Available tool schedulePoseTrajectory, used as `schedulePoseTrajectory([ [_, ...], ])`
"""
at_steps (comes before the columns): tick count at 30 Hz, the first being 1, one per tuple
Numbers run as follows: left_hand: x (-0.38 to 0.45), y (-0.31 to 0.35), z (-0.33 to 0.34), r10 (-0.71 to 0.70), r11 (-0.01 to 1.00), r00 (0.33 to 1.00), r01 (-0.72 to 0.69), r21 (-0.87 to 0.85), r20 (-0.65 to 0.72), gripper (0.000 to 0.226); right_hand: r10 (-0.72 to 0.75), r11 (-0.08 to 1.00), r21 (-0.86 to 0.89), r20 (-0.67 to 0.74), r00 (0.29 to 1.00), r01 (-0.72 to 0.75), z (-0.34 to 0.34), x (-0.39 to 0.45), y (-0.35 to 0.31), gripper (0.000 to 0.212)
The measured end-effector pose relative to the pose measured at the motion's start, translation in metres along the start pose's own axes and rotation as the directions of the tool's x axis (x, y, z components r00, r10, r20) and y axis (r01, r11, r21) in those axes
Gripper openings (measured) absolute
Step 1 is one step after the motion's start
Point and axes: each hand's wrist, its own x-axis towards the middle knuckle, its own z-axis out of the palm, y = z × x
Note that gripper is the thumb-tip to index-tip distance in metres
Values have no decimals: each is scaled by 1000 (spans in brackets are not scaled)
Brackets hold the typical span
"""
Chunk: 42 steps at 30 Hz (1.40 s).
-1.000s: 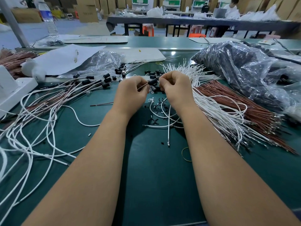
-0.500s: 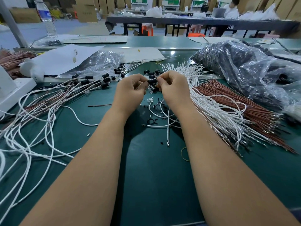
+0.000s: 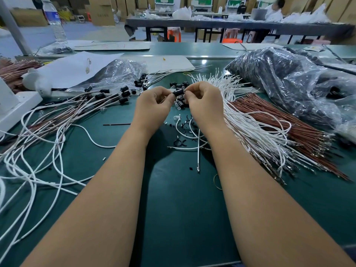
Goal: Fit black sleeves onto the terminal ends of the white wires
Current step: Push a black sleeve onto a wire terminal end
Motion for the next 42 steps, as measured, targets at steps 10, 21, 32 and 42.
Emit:
schedulePoseTrajectory([
  [10, 2, 2, -1, -47, 998, 999, 48, -31, 24, 7, -53, 998, 42, -11, 999, 53, 1, -4, -2, 6],
  [21, 1, 5, -2, -57, 988, 995, 67, -139, 76, 4, 74, 969, 224, 134, 988, -103, 3, -3, -3, 6],
  [32, 3, 7, -8, -29, 999, 974, 37, -34, 224, 23, 135, 957, 241, 121, 983, -161, 3, -2, 2, 10],
  [42, 1, -3, -7, -49, 993, 994, 59, -105, 95, 13, 61, 889, 421, 287, 956, -183, 0, -7, 1, 18],
])
